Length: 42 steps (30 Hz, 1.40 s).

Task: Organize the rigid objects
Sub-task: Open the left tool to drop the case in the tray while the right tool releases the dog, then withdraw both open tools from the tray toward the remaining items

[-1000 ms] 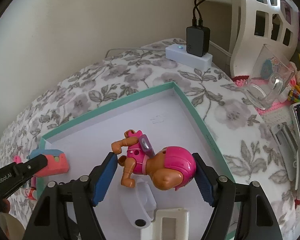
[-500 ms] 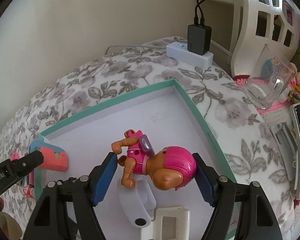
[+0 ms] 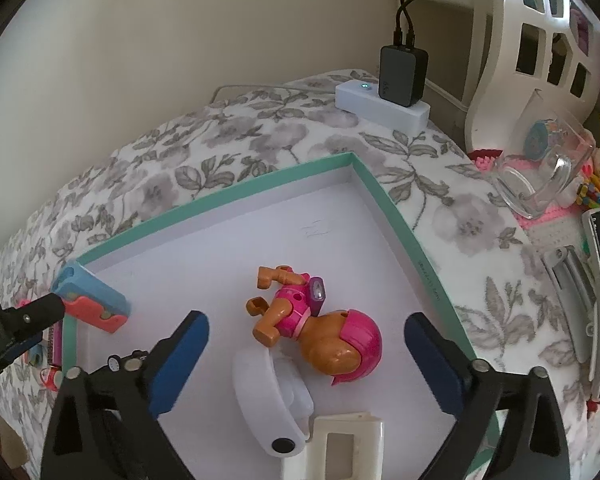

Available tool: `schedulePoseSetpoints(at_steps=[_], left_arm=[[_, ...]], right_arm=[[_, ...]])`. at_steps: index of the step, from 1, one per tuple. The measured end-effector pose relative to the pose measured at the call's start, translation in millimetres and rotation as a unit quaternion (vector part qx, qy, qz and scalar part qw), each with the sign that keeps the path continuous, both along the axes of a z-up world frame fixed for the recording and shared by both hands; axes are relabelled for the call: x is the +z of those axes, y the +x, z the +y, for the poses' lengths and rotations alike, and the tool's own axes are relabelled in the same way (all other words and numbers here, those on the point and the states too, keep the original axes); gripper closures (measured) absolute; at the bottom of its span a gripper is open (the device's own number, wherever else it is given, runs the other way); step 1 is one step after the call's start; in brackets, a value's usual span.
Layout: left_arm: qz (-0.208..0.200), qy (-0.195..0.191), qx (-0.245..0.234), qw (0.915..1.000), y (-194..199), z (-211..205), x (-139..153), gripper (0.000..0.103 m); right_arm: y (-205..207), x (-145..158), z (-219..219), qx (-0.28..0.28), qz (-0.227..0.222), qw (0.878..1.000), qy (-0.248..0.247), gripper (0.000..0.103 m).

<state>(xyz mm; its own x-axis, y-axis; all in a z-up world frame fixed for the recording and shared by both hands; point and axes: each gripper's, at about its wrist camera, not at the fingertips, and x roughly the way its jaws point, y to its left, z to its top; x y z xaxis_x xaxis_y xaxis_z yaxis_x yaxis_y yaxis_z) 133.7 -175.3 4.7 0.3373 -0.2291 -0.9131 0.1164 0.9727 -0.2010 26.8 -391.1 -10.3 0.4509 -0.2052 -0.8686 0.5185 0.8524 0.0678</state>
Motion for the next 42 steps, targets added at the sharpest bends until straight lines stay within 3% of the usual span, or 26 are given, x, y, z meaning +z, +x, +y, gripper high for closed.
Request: schedulePoseSetpoints(at_steps=[2,5,24,34,42], left_arm=[[0.003,-0.003,0.005,1.0,1,3,-1,0.034],[0.007,0.0,0.014,0.9999,3,9,-3,0.022],[0.031,-0.007,0.061,0.9976,11,36,-13,0.021],[0.034,-0.005,0.057,0.9978,10,33,-14,0.021],[0.025,0.038,0.062,0.997,11,46,-4,0.021]], right_arm=[[0,0,1,0.003,0.001,1.0,-0.001,0.002],[1,-1,2,0.006,0.002,1.0,-0.004,0.0],[1,0,2,0.012,0.0,1.0,-0.016,0.0],[0,10,4,0.012,-0.01,0.999,-0.03,0.0],[6,33,30,0.045,-0.033,0.997,-0.044,0.0]])
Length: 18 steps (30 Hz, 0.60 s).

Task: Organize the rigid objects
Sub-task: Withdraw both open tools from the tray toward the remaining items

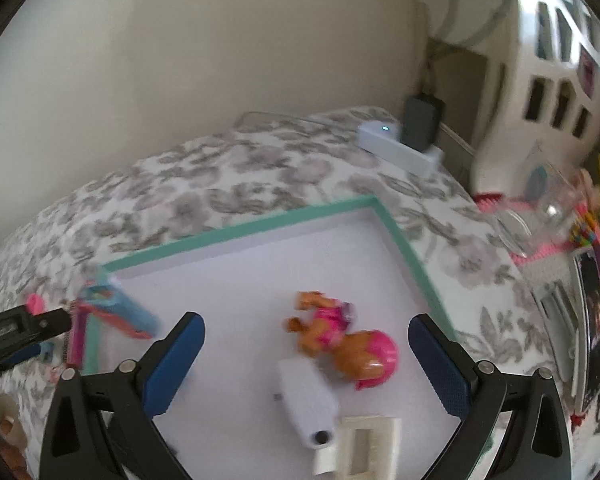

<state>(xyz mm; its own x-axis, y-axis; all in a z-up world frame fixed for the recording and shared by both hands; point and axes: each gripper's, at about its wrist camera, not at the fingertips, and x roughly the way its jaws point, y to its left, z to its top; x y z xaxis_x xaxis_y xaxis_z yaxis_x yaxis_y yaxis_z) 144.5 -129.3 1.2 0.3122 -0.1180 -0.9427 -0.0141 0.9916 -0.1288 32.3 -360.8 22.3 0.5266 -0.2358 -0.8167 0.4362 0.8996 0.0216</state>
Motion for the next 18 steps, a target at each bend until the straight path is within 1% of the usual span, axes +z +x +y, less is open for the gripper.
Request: schedulePoseSetpoints(at_steps=[4,8,10,12,16,18], left_arm=[[-0.008,0.043,0.01,0.999,0,18,7,0.021],[-0.015,0.08,0.03,0.9962,3,48,13,0.021],[-0.016,0.088,0.042,0.9951,4,61,14,0.02],[-0.015,0.091,0.055,0.9942,5,77,16,0.009],[-0.017,0.107,0.082,0.9908,7,107,19,0.009],[-0.018,0.117,0.098,0.9881,7,122,21,0.009]], right_arm=[[8,3,30,0.04,-0.004,0.999,0.005,0.0],[17,-1,63,0.078,-0.002,0.997,0.011,0.0],[21,-2,78,0.093,0.001,0.996,0.013,0.0],[24,-4,93,0.109,0.003,0.994,0.017,0.0],[30,-4,121,0.14,0.001,0.99,0.021,0.0],[33,-2,136,0.155,-0.004,0.988,0.015,0.0]])
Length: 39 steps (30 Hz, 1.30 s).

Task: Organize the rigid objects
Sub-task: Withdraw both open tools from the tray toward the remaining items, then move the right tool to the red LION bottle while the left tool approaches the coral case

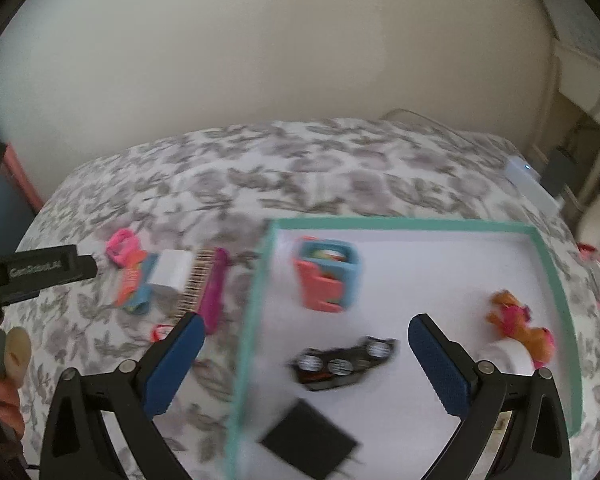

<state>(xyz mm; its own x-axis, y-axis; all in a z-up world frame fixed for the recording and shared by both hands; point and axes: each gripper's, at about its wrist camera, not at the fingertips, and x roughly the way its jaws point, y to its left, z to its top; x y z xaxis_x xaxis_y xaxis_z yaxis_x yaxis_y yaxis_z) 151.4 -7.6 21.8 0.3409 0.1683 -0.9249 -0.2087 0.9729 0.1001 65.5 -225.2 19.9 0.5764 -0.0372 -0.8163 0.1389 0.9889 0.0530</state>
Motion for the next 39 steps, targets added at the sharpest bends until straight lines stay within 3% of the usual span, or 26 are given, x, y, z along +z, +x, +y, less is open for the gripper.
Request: schedulePoseSetpoints(at_steps=[4,6,19,39], left_arm=[[-0.001,-0.001,0.024,0.9997,0,25,1,0.007],[-0.001,-0.001,0.033,0.9994,1,35,0,0.0],[0.025,0.041,0.062,0.9969,6,63,-20,0.0],[0.045,0.013,0.077,0.9959,12,83,-44,0.0]], right_arm=[[6,-1,25,0.027,-0.003,1.0,0.003,0.0],[9,-3,36,0.036,0.003,0.999,0.004,0.0],[26,-29,88,0.061,0.04,0.997,0.022,0.0],[42,-74,111,0.033,0.084,0.996,-0.002,0.0]])
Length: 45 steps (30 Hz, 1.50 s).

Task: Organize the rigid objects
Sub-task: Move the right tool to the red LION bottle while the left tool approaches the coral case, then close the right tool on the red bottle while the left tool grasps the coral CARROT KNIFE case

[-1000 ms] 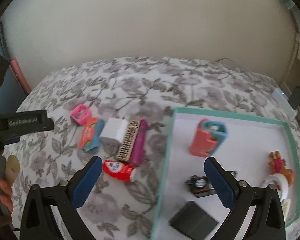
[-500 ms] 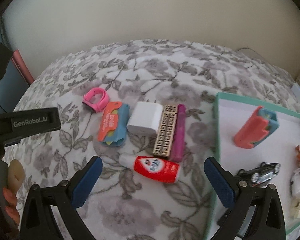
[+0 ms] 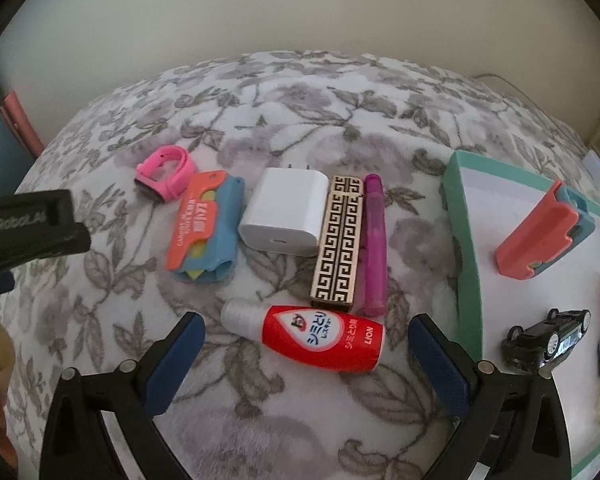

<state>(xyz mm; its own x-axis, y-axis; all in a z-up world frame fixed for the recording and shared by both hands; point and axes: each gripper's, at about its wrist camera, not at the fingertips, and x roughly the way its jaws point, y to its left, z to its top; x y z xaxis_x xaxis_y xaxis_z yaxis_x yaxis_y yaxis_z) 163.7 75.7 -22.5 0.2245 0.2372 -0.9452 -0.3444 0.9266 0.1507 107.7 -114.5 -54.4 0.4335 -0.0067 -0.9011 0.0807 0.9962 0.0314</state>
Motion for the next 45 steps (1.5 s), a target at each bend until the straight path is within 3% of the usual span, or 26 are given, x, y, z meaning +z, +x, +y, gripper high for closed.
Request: schedulePoseSetpoints(at_steps=[18,28,38,45], left_arm=[[0.004,-0.013,-0.006,0.9999,3,1,-6,0.0],[-0.006,-0.06,-0.017,0.998,8,-10,-9,0.0],[-0.009,-0.084,-0.023,0.9961,9,-20,-13,0.0],[-0.027,-0.14,-0.032,0.9893,14,-33,-14,0.0]], right_arm=[[2,-4,11,-0.043,-0.017,0.999,-0.02,0.006],[0,0,5,-0.05,-0.025,0.998,-0.024,0.023],[-3,3,0,-0.041,-0.028,0.999,-0.017,0.023],[-2,9,-10,-0.047,-0.035,0.998,-0.019,0.023]])
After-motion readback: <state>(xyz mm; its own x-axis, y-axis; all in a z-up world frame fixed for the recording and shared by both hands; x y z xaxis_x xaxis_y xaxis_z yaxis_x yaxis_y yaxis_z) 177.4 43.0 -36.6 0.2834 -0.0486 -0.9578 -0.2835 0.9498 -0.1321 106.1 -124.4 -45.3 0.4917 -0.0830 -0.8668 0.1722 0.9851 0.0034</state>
